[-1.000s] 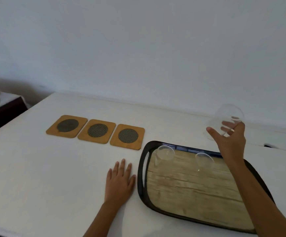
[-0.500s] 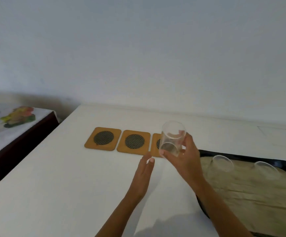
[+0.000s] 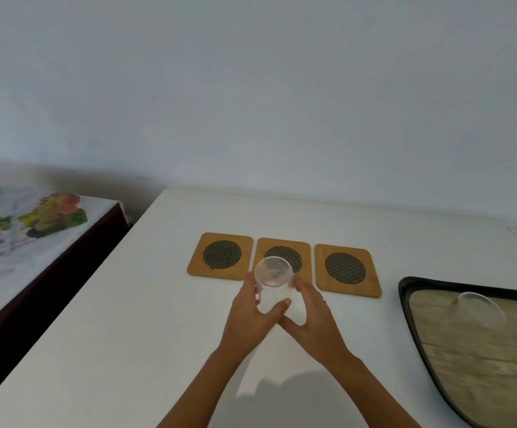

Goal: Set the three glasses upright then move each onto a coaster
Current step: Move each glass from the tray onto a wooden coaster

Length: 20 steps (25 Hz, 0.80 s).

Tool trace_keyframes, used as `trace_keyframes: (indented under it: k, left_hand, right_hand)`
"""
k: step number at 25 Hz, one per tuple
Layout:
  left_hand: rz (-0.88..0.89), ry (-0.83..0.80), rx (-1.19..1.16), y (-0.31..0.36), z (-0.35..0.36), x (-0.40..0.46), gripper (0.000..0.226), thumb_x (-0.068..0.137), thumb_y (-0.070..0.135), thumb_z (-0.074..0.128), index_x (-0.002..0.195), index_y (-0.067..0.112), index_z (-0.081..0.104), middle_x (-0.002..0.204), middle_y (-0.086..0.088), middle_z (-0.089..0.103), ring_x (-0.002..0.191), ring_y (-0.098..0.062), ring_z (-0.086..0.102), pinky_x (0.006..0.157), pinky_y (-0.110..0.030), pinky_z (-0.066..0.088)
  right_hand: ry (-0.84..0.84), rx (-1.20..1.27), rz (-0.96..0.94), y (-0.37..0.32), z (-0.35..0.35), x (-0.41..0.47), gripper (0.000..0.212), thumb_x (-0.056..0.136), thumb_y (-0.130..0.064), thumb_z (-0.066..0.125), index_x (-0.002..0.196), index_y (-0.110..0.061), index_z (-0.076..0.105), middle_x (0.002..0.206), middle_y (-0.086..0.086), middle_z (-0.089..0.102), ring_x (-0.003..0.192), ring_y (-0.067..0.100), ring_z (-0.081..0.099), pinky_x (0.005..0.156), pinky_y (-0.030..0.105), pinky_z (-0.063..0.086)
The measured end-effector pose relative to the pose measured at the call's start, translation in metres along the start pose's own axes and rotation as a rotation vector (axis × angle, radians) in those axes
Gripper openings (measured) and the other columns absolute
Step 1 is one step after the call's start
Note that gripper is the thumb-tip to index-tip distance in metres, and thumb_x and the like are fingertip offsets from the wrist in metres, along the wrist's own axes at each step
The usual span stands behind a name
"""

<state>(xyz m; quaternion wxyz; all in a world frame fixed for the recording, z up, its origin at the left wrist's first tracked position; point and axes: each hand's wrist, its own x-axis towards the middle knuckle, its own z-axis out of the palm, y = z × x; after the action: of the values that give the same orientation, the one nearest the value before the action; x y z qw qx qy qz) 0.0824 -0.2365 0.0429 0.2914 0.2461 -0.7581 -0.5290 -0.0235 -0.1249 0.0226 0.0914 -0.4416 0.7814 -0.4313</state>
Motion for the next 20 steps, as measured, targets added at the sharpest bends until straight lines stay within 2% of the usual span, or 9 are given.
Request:
trace_keyframes:
  k: [2,4,7,10,12,16,18,20]
  left_hand:
    - [0.016,0.055,0.03,-0.011,-0.023,0.02,0.059,0.07,0.046,0.074,0.115,0.055,0.036,0.109,0.027,0.056,0.101,0.0,0.059,0.073,-0.01,0.048]
    - [0.013,0.112,0.077,-0.02,-0.047,0.044,0.055,0.073,0.042,0.075,0.117,0.039,0.042,0.11,0.017,0.059,0.101,-0.005,0.06,0.076,-0.019,0.049]
    - [0.014,0.147,0.166,-0.037,-0.078,0.081,0.049,0.073,0.042,0.074,0.106,0.044,0.038,0.112,0.01,0.058,0.1,-0.011,0.06,0.079,-0.029,0.05]
    - [-0.088,0.155,0.148,-0.053,-0.094,0.112,0.062,0.069,0.048,0.072,0.118,0.031,0.039,0.114,0.005,0.06,0.105,-0.019,0.061,0.085,-0.04,0.054]
    - [-0.135,0.155,0.155,-0.061,-0.099,0.129,0.071,0.07,0.048,0.074,0.126,0.025,0.036,0.116,0.002,0.058,0.106,-0.02,0.059,0.087,-0.037,0.052]
    - [-0.149,0.138,0.186,-0.069,-0.098,0.145,0.076,0.069,0.049,0.075,0.128,0.023,0.035,0.121,-0.003,0.058,0.101,-0.017,0.057,0.079,-0.025,0.044]
    - [-0.15,0.127,0.199,-0.074,-0.097,0.146,0.077,0.069,0.051,0.075,0.128,0.023,0.035,0.123,-0.003,0.058,0.101,-0.017,0.057,0.081,-0.028,0.048]
    - [-0.156,0.125,0.202,-0.077,-0.095,0.146,0.078,0.068,0.053,0.074,0.129,0.024,0.034,0.125,-0.004,0.058,0.107,-0.021,0.059,0.088,-0.038,0.052]
  right_hand:
    - [-0.053,-0.118,0.058,0.013,0.011,0.003,0.069,0.083,-0.056,0.056,0.141,-0.03,0.028,0.148,-0.007,0.037,0.135,0.012,0.034,0.11,0.031,0.023]
    - [-0.073,-0.246,0.086,0.025,0.019,-0.001,0.067,0.089,-0.048,0.054,0.144,-0.021,0.029,0.15,-0.001,0.037,0.138,0.017,0.032,0.111,0.034,0.023]
    - [-0.029,-0.447,-0.047,0.035,0.03,-0.01,0.056,0.087,-0.036,0.058,0.135,-0.009,0.047,0.135,0.009,0.055,0.128,0.029,0.048,0.101,0.043,0.038]
    - [0.032,-0.542,-0.049,0.035,0.033,-0.007,0.052,0.083,-0.039,0.055,0.126,-0.009,0.056,0.123,0.008,0.064,0.116,0.027,0.059,0.092,0.043,0.046]
    - [0.036,-0.583,-0.06,0.035,0.034,-0.006,0.054,0.085,-0.044,0.046,0.127,-0.011,0.055,0.124,0.005,0.064,0.117,0.025,0.058,0.092,0.041,0.046]
    - [0.021,-0.62,-0.071,0.037,0.034,-0.006,0.056,0.086,-0.046,0.043,0.129,-0.012,0.054,0.128,0.005,0.061,0.121,0.024,0.055,0.092,0.041,0.047]
    - [0.017,-0.638,-0.069,0.036,0.034,-0.005,0.056,0.086,-0.046,0.042,0.128,-0.011,0.055,0.127,0.005,0.062,0.119,0.024,0.057,0.09,0.041,0.048]
    - [0.02,-0.641,-0.074,0.036,0.034,-0.005,0.056,0.086,-0.046,0.043,0.127,-0.011,0.056,0.126,0.005,0.063,0.118,0.024,0.058,0.09,0.041,0.048]
